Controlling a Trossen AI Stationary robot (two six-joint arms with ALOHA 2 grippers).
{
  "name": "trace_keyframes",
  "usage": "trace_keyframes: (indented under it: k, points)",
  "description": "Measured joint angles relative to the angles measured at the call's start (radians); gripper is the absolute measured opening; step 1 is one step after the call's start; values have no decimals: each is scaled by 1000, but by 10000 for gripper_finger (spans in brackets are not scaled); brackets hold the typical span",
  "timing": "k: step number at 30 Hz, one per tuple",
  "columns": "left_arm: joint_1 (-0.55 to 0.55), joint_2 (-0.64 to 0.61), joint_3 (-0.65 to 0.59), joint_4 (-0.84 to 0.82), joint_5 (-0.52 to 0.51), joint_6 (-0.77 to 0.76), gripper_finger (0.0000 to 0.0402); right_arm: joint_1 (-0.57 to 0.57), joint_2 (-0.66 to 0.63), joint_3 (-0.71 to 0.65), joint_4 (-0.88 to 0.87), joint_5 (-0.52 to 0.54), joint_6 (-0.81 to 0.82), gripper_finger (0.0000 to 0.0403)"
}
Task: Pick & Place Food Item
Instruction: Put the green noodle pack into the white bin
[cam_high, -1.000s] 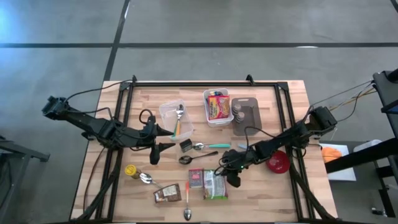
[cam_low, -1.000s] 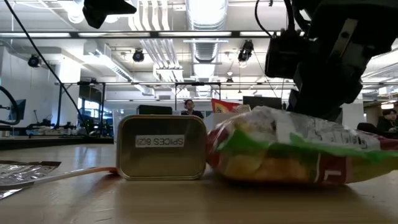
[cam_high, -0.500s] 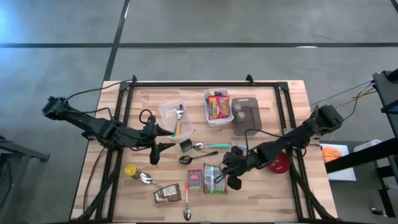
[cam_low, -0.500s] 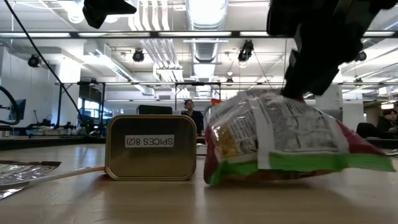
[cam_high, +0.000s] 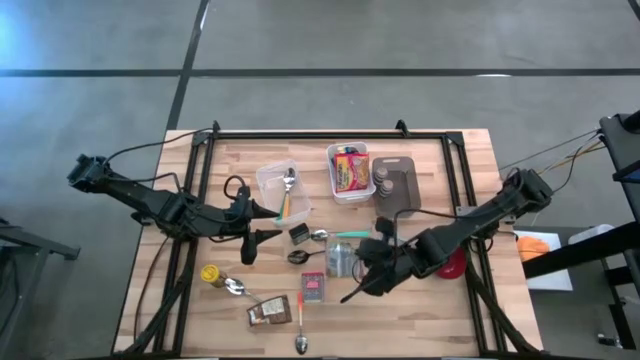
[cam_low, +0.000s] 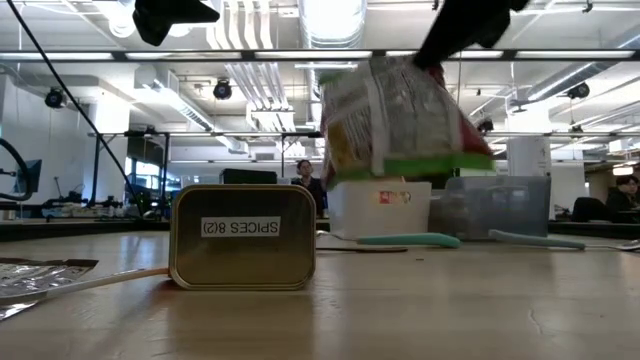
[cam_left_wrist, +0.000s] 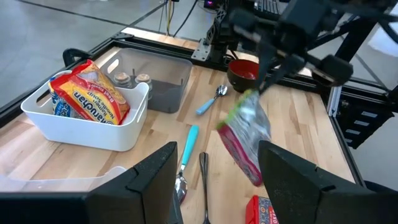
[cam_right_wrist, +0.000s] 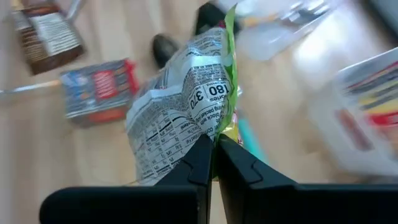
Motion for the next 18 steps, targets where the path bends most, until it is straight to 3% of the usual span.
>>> trace_keyframes:
  k: [8,18]
  points:
    - [0,0,0,0,0,0,225,-45,0,100,-120,194,-223,10]
    - [0,0,0,-5,0,0,225,-234,-20,110,-120,226,-391,10]
